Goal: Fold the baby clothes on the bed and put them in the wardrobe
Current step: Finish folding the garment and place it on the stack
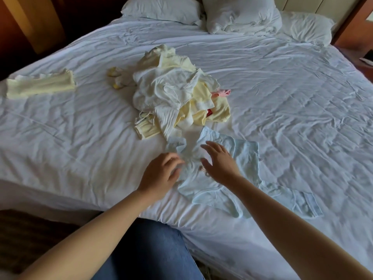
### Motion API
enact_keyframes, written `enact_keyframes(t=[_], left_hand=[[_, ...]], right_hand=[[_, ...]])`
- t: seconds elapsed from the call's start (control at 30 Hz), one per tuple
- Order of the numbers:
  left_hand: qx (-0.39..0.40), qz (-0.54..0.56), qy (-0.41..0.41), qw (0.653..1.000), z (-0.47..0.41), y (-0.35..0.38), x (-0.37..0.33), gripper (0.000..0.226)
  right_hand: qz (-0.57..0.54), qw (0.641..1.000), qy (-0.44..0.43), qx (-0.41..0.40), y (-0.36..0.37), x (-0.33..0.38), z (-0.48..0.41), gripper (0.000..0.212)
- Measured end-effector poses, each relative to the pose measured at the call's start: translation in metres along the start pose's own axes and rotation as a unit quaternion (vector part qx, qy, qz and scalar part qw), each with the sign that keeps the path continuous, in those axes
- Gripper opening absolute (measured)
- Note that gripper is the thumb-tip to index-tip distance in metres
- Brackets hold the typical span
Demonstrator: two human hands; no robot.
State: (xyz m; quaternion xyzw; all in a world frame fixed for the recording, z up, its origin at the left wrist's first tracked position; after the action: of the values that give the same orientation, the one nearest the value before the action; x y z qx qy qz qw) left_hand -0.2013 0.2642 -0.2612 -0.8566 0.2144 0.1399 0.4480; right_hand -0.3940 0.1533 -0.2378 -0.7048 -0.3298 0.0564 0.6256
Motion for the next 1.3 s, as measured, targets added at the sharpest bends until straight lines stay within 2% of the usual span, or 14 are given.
enact_keyframes(t=[0.2, 0.37, 0.57, 0.63, 0.7, 0.77, 0.9, 0.97, 1.0, 1.13, 1.2, 1.3], left_hand=[[0.035, -0.002, 0.044, 0.998, 0.008, -0.001, 0.020, 0.023], [0.033, 0.028, 0.036, 0.998, 0.014, 0.010, 0.031, 0.019], [-0.011, 0.047, 0.059, 0.997, 0.016, 0.015, 0.036, 0.017], [-0.014, 0.047, 0.056, 0.997, 0.017, 0.016, 0.037, 0.017], [-0.018, 0.041, 0.053, 0.998, 0.017, 0.014, 0.036, 0.021], [-0.031, 0.023, 0.016, 0.999, 0.017, 0.011, 0.033, 0.044], [-0.064, 0.012, -0.144, 0.987, 0.017, 0.006, 0.024, 0.117], [-0.045, 0.014, -0.211, 0.976, 0.019, 0.008, 0.022, 0.128], [-0.030, 0.009, -0.226, 0.974, 0.019, 0.010, 0.023, 0.121], [0.020, -0.070, -0.181, 0.981, 0.014, 0.009, 0.022, 0.046], [0.013, -0.061, -0.154, 0.986, 0.012, 0.004, 0.014, 0.031], [0.007, -0.026, -0.145, 0.989, 0.009, -0.004, -0.001, 0.022]], right_hand=[[-0.041, 0.997, -0.063, -0.010, 0.005, 0.051, -0.054, 0.033], [-0.013, 0.999, -0.017, 0.034, 0.028, 0.063, -0.084, 0.032], [0.019, 0.997, 0.018, 0.075, 0.050, 0.060, -0.094, 0.049], [0.007, 0.996, 0.020, 0.082, 0.050, 0.063, -0.098, 0.045], [-0.017, 0.997, 0.019, 0.074, 0.046, 0.067, -0.102, 0.031], [-0.052, 0.997, 0.017, 0.060, 0.037, 0.073, -0.105, 0.024], [-0.126, 0.992, -0.001, 0.028, 0.012, 0.088, -0.105, 0.029], [-0.163, 0.986, -0.012, 0.021, -0.002, 0.092, -0.103, 0.027], [-0.175, 0.984, -0.018, 0.020, -0.008, 0.093, -0.100, 0.024], [-0.183, 0.982, -0.050, 0.014, -0.037, 0.089, -0.080, 0.016], [-0.182, 0.982, -0.050, 0.006, -0.049, 0.079, -0.070, 0.015], [-0.185, 0.982, -0.044, -0.010, -0.065, 0.058, -0.055, 0.018]])
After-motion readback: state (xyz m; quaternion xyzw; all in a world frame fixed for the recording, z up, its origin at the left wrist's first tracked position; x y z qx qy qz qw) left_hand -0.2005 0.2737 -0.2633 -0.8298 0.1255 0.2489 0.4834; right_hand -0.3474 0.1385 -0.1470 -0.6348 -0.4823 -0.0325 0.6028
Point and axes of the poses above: each hand's wrist, its own z-axis away from the middle knuckle, its own y-axis out of the palm, x = y × z, the point moved 1 cm from there along -z, towards the middle knuckle, and after that the axes turned 10 degrees about -x, right-handed, at the moved point
